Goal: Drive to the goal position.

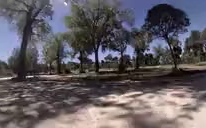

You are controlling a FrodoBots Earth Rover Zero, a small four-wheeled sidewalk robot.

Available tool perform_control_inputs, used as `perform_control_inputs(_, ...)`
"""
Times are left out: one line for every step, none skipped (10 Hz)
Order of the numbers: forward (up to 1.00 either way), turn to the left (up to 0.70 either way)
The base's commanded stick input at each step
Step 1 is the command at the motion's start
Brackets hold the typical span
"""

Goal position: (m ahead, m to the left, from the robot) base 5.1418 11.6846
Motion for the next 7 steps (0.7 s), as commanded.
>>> perform_control_inputs(0.85,0.34)
perform_control_inputs(0.85,0.34)
perform_control_inputs(0.85,0.34)
perform_control_inputs(0.85,0.34)
perform_control_inputs(0.85,0.34)
perform_control_inputs(0.85,0.34)
perform_control_inputs(0.85,0.34)
